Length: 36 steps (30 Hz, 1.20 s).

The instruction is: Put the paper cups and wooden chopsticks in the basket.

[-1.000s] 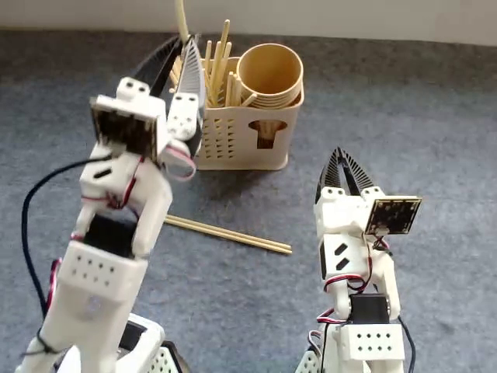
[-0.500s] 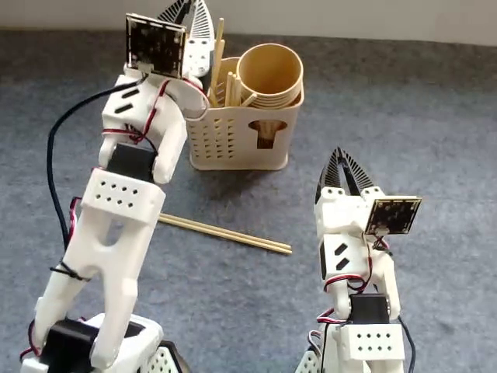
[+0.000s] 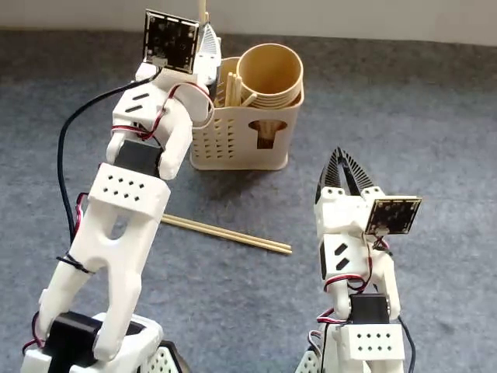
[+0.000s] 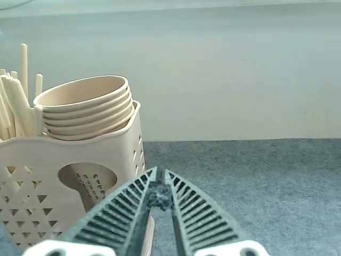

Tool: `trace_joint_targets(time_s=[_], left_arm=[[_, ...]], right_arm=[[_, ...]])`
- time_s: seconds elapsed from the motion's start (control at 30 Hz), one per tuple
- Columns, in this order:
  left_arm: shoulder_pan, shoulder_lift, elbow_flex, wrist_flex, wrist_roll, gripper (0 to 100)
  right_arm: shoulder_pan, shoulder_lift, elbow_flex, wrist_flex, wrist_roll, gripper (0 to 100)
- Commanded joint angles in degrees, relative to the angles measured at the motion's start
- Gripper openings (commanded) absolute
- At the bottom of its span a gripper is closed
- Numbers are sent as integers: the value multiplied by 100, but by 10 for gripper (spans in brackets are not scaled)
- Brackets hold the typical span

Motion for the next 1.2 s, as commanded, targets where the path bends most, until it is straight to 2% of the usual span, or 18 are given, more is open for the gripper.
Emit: trace_joint_targets(time_s=[0.0, 0.27, 0.7, 1.0, 1.17], left_arm=[[-22, -92, -198, 466, 35, 120], [-48, -92, -330, 1055, 35, 133], [-48, -92, -2097, 3912, 26, 130], [-4, -92, -2800, 5477, -35, 130], [312, -92, -3134, 6338, -932, 130]], right_arm=[[-31, -75, -57, -48, 70, 9], [-31, -75, -57, -48, 70, 9], [-31, -75, -57, -48, 70, 9], [-31, -75, -57, -48, 79, 9], [-31, -75, -57, -48, 79, 9]])
